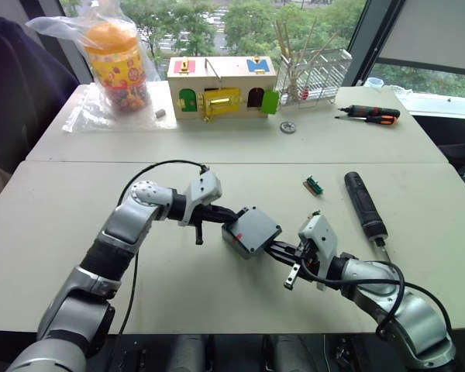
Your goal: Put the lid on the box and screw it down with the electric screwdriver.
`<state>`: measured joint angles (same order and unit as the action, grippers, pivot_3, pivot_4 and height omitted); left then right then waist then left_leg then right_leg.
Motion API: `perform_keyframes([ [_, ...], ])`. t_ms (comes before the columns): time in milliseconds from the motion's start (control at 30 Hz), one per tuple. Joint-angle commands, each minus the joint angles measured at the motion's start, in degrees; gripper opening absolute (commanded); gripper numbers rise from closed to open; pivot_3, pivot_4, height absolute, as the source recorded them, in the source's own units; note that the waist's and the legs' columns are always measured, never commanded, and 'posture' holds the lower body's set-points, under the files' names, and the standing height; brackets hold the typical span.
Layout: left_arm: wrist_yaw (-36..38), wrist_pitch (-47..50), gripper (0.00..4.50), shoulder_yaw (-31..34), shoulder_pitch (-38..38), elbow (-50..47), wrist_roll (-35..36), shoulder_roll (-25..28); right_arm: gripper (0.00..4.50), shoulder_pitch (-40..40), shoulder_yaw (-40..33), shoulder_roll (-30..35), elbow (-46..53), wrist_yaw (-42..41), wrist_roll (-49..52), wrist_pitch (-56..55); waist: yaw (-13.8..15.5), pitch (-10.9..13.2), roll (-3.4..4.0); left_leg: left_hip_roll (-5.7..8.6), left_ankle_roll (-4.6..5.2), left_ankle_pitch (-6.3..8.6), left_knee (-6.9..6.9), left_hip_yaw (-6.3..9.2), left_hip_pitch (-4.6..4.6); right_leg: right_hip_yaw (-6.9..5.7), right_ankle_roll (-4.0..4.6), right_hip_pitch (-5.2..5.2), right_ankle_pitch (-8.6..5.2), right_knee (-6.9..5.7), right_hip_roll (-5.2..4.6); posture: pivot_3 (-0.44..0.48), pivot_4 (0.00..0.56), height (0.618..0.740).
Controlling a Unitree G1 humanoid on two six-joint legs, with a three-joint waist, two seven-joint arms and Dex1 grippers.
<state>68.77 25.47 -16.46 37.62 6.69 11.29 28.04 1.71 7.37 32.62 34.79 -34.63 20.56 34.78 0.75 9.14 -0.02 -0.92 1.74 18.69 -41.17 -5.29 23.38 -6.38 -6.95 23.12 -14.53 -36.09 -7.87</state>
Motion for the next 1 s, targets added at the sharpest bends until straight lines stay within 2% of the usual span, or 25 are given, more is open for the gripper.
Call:
perform_keyframes([
  [33, 0.3, -0.2, 0.00, 0.6, 1.0, -0.1, 0.3, 0.6, 0.05, -0.5, -0.7, -0.5, 2.2, 0.1, 0.7, -0.6, 0.0, 0.0, 0.00, 0.00, 0.00, 0.00, 0.00, 0.00, 0.00, 0.00, 0.00, 0.00, 0.00, 0.00, 0.00, 0.000, 0.150, 0.711],
  [467, 0.4, 4.6, 0.00, 4.2, 2.2, -1.8, 4.9, 1.4, 0.05, 1.9, -3.0, 2.7, 1.7, -1.1, 0.1, -0.7, 0.0, 0.0, 0.00, 0.00, 0.00, 0.00, 0.00, 0.01, 0.01, 0.00, 0.00, 0.00, 0.00, 0.00, 0.00, 0.000, 0.150, 0.711],
  [667, -0.4, 3.5, 0.00, 3.7, 2.4, -0.3, 4.6, 1.2, 0.05, 2.8, -6.2, 3.3, 2.8, -0.8, 1.7, -0.2, 0.0, 0.0, 0.00, 0.00, 0.00, 0.00, 0.00, 0.00, 0.00, 0.00, 0.00, 0.00, 0.00, 0.00, 0.00, 0.000, 0.150, 0.711],
  [1000, -0.5, 0.1, 0.00, 2.0, 3.1, 2.4, 2.2, 0.4, 0.05, 1.6, -5.7, 3.0, 3.9, -0.5, 2.6, 1.3, 0.1, 0.0, 0.00, 0.01, 0.00, 0.00, 0.00, 0.00, 0.00, 0.00, 0.00, 0.00, 0.00, 0.00, 0.00, 0.000, 0.150, 0.711],
])
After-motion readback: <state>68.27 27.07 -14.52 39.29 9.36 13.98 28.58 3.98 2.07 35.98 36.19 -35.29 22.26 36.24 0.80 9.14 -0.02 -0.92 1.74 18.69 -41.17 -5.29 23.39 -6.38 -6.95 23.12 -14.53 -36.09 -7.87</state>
